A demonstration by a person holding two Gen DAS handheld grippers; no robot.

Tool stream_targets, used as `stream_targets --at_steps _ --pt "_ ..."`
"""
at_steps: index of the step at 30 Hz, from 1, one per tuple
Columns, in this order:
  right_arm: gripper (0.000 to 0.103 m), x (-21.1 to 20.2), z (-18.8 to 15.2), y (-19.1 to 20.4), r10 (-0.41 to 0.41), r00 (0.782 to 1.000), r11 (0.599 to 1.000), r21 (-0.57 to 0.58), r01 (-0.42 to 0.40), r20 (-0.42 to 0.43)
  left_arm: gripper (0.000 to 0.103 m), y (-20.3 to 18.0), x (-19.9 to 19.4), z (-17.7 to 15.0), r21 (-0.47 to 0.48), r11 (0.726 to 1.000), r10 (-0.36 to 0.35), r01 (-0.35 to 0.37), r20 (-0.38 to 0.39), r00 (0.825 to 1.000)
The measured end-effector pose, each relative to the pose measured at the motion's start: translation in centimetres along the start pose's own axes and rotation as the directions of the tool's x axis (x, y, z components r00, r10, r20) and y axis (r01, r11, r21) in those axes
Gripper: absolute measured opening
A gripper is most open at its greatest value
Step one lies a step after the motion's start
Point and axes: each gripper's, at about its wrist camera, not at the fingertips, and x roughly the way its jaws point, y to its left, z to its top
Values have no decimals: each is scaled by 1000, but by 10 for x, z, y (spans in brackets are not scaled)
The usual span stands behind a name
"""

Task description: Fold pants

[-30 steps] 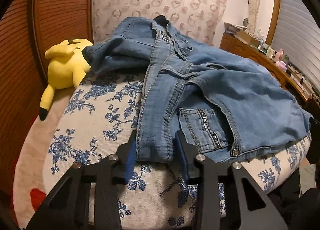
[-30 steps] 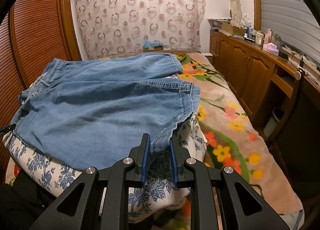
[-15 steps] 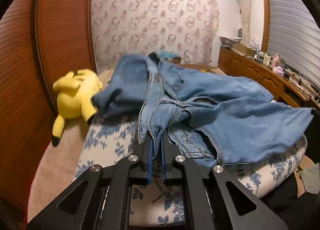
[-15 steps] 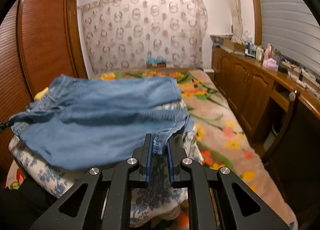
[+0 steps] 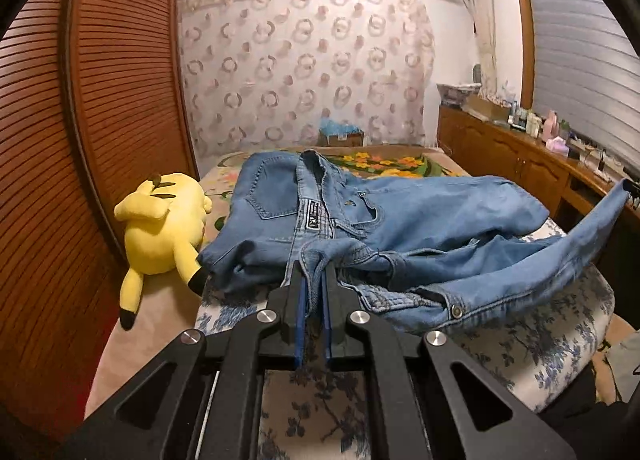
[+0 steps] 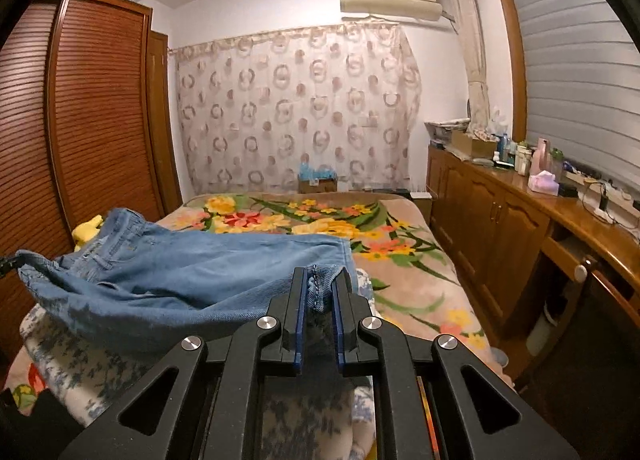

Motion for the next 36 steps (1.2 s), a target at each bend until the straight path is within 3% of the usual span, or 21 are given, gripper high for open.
stream_targets --at_steps 4,10,24,36 --pt "11 29 0 1 -11 1000 1000 6 11 -21 8 -3 17 20 29 1000 -7 7 -10 1000" --pt "11 62 29 0 -39 999 999 -2 39 -10 7 -5 51 57 66 998 -9 9 5 1000" --pt "11 144 54 -2 -58 997 998 -31 56 -51 7 -13 143 90 80 996 -26 29 -37 999" --pt "10 188 81 -8 -80 997 994 -81 80 2 7 -13 180 146 122 992 17 -21 37 999"
